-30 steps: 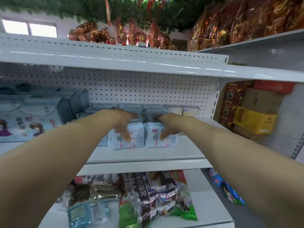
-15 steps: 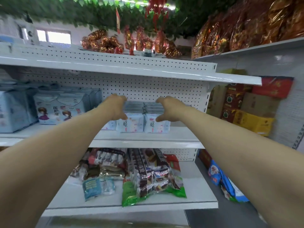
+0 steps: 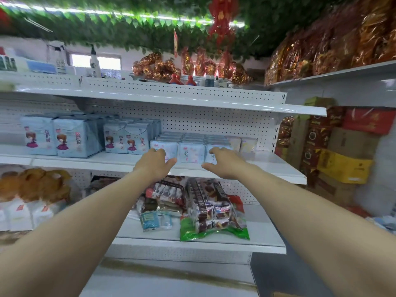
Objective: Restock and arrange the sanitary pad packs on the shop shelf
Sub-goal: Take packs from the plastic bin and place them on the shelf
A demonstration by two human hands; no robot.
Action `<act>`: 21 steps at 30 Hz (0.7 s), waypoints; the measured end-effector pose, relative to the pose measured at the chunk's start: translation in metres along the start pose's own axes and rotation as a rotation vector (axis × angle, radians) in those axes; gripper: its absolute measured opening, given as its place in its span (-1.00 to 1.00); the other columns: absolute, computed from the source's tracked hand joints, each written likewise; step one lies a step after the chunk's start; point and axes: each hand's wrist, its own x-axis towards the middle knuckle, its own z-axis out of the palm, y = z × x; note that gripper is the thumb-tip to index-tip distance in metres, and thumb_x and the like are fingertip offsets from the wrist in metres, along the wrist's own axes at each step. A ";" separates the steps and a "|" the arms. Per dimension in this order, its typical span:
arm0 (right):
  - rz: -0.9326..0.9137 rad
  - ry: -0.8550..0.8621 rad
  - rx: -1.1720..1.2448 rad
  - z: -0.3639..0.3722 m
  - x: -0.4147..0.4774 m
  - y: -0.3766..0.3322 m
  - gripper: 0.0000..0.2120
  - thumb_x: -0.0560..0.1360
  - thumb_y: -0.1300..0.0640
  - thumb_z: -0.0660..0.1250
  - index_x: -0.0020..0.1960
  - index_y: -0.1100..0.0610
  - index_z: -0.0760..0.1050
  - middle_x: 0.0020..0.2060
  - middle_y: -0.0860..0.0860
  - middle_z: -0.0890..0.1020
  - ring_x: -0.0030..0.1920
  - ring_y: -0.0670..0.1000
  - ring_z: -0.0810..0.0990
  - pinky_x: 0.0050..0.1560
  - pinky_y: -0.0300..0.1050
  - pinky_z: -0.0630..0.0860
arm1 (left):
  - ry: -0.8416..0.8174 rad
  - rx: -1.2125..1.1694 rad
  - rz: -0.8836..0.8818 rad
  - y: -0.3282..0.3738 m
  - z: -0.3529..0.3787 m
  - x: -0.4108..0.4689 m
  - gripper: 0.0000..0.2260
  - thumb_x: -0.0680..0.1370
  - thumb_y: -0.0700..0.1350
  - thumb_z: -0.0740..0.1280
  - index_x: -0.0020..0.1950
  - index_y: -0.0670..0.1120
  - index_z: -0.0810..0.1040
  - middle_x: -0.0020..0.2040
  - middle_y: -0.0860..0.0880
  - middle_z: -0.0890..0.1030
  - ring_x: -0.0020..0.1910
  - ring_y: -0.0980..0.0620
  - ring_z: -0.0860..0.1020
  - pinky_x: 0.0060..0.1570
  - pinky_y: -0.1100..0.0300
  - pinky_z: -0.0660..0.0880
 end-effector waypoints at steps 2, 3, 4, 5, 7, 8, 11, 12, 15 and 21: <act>-0.014 -0.013 0.005 0.011 -0.006 -0.011 -0.31 0.61 -0.25 0.23 0.59 0.09 0.17 0.54 0.13 0.28 0.45 0.17 0.38 0.37 0.10 0.41 | -0.009 -0.007 -0.015 -0.015 0.004 -0.008 -0.42 0.66 0.22 0.11 0.50 -0.18 0.33 0.45 -0.23 0.36 0.37 -0.23 0.42 0.31 -0.11 0.41; -0.014 -0.018 0.005 0.017 -0.008 -0.017 -0.32 0.61 -0.24 0.23 0.59 0.09 0.17 0.53 0.13 0.29 0.44 0.18 0.39 0.37 0.11 0.41 | -0.013 -0.005 -0.020 -0.022 0.006 -0.012 -0.42 0.65 0.23 0.12 0.48 -0.18 0.35 0.42 -0.23 0.39 0.35 -0.23 0.43 0.31 -0.11 0.42; -0.012 -0.025 0.010 0.025 -0.009 -0.022 -0.32 0.61 -0.23 0.23 0.59 0.09 0.18 0.53 0.13 0.30 0.45 0.18 0.38 0.38 0.11 0.40 | -0.010 -0.002 -0.025 -0.030 0.009 -0.015 -0.42 0.65 0.23 0.12 0.47 -0.18 0.36 0.40 -0.23 0.41 0.33 -0.23 0.44 0.30 -0.12 0.43; -0.009 -0.035 0.018 0.033 -0.008 -0.028 -0.33 0.62 -0.23 0.23 0.59 0.09 0.18 0.52 0.13 0.30 0.45 0.19 0.38 0.38 0.11 0.40 | -0.007 0.000 -0.033 -0.038 0.013 -0.017 -0.43 0.65 0.23 0.13 0.46 -0.19 0.38 0.38 -0.23 0.42 0.31 -0.24 0.46 0.29 -0.11 0.43; -0.006 -0.057 0.043 0.053 -0.005 -0.040 -0.35 0.61 -0.21 0.24 0.57 0.09 0.21 0.49 0.12 0.35 0.41 0.18 0.42 0.32 0.07 0.42 | -0.027 0.000 -0.045 -0.055 0.020 -0.021 -0.45 0.65 0.21 0.13 0.44 -0.19 0.39 0.37 -0.24 0.43 0.30 -0.25 0.45 0.28 -0.09 0.43; -0.006 -0.071 0.048 0.065 -0.001 -0.045 -0.37 0.61 -0.21 0.25 0.55 0.10 0.24 0.45 0.12 0.38 0.38 0.16 0.45 0.28 0.06 0.44 | -0.048 -0.003 -0.046 -0.065 0.026 -0.021 -0.47 0.66 0.20 0.13 0.41 -0.19 0.41 0.36 -0.24 0.43 0.30 -0.25 0.45 0.28 -0.07 0.42; 0.005 -0.137 0.034 0.107 0.018 -0.062 -0.38 0.60 -0.22 0.25 0.50 0.14 0.29 0.38 0.13 0.47 0.31 0.16 0.49 0.16 -0.02 0.46 | -0.121 0.001 -0.055 -0.103 0.047 -0.013 -0.56 0.66 0.20 0.13 0.26 -0.14 0.48 0.32 -0.25 0.46 0.28 -0.24 0.45 0.26 -0.06 0.43; 0.014 -0.167 0.027 0.121 0.026 -0.069 -0.36 0.60 -0.23 0.25 0.50 0.16 0.28 0.38 0.14 0.48 0.31 0.17 0.50 0.14 -0.03 0.45 | -0.142 0.009 -0.067 -0.118 0.055 -0.008 -0.54 0.65 0.22 0.13 0.29 -0.13 0.46 0.32 -0.24 0.46 0.28 -0.25 0.46 0.26 -0.07 0.44; 0.074 -0.242 0.038 0.167 0.047 -0.088 -0.38 0.60 -0.23 0.24 0.52 0.12 0.27 0.42 0.16 0.44 0.37 0.19 0.46 0.27 0.01 0.43 | -0.217 0.049 -0.081 -0.161 0.080 -0.001 -0.47 0.65 0.24 0.10 0.43 -0.10 0.40 0.40 -0.21 0.42 0.33 -0.24 0.44 0.28 -0.08 0.43; 0.160 -0.385 0.082 0.264 0.075 -0.114 -0.37 0.63 -0.25 0.16 0.55 0.12 0.26 0.48 0.13 0.39 0.43 0.16 0.40 0.35 0.02 0.38 | -0.386 0.060 -0.106 -0.240 0.148 0.011 -0.47 0.65 0.25 0.08 0.40 -0.13 0.43 0.38 -0.19 0.43 0.31 -0.21 0.44 0.25 -0.09 0.44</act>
